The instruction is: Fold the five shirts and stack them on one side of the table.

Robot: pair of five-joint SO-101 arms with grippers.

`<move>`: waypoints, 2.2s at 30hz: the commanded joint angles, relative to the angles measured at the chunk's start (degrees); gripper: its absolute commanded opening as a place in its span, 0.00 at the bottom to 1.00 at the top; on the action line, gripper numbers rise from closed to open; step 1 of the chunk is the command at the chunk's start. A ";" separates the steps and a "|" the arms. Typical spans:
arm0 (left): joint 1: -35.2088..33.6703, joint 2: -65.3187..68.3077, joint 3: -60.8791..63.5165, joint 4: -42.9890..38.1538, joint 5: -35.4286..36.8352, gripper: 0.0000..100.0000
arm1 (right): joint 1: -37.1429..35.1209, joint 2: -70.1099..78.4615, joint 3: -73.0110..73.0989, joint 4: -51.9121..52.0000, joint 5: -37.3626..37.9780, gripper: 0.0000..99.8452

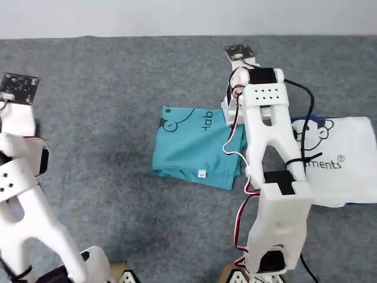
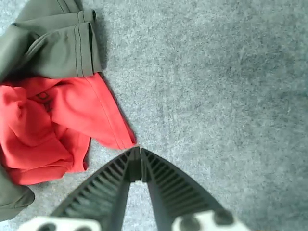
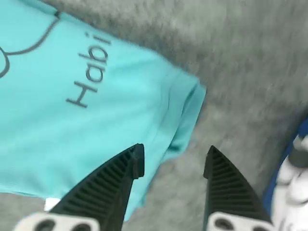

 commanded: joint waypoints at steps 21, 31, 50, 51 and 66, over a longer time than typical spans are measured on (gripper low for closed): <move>0.18 -1.14 -0.22 -2.46 -0.53 0.01 | -6.81 16.66 -3.43 -0.57 -19.87 0.17; 0.18 -1.32 -0.22 -2.37 -0.53 0.01 | -3.91 14.81 -3.60 3.91 -7.74 0.01; 0.00 -1.67 -0.22 -2.02 -0.44 0.01 | 5.76 12.88 -13.89 -8.57 59.78 0.01; 0.00 -1.67 -0.22 -2.02 -0.44 0.01 | 4.70 13.14 -14.15 -8.57 59.96 0.01; -0.09 -1.67 -0.22 0.26 -0.53 0.01 | 4.70 8.04 -18.81 -10.42 27.87 0.28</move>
